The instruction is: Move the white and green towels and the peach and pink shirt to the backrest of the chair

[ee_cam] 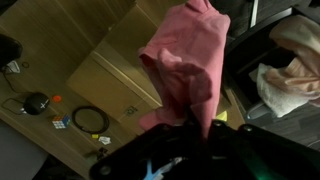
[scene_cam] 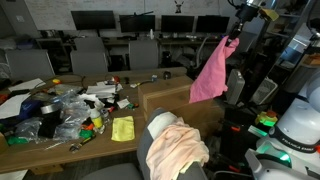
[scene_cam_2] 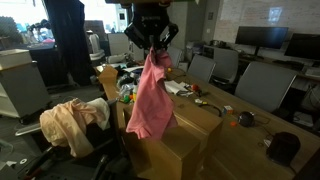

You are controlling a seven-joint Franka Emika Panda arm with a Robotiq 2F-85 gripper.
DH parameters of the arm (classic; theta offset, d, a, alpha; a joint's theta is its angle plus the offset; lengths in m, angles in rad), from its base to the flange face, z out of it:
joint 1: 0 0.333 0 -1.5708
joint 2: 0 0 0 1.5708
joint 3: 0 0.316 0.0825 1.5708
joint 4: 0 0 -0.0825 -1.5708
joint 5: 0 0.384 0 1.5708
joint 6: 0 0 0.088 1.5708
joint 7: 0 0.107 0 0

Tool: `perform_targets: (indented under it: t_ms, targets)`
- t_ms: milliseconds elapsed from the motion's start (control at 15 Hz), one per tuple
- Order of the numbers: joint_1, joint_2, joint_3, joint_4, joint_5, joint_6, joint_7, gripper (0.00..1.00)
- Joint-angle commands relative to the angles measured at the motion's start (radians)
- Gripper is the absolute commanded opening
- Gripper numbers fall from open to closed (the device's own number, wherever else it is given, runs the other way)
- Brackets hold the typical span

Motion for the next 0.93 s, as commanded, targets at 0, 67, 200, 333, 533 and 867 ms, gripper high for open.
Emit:
perform_targets:
  t_ms: [0, 67, 200, 333, 533, 867]
  targets:
    - [0.060, -0.120, -0.010, -0.012, -0.065, -0.118, -0.104, 0.01]
    - [0.072, -0.142, -0.001, -0.017, -0.081, -0.146, -0.123, 0.01]
    - [0.095, -0.176, 0.018, -0.025, -0.113, -0.188, -0.145, 0.01]
    - [0.121, -0.203, 0.040, -0.041, -0.143, -0.213, -0.151, 0.01]
    - [0.167, -0.241, 0.090, -0.072, -0.187, -0.251, -0.150, 0.01]
    - [0.269, -0.274, 0.211, -0.143, -0.240, -0.282, -0.114, 0.01]
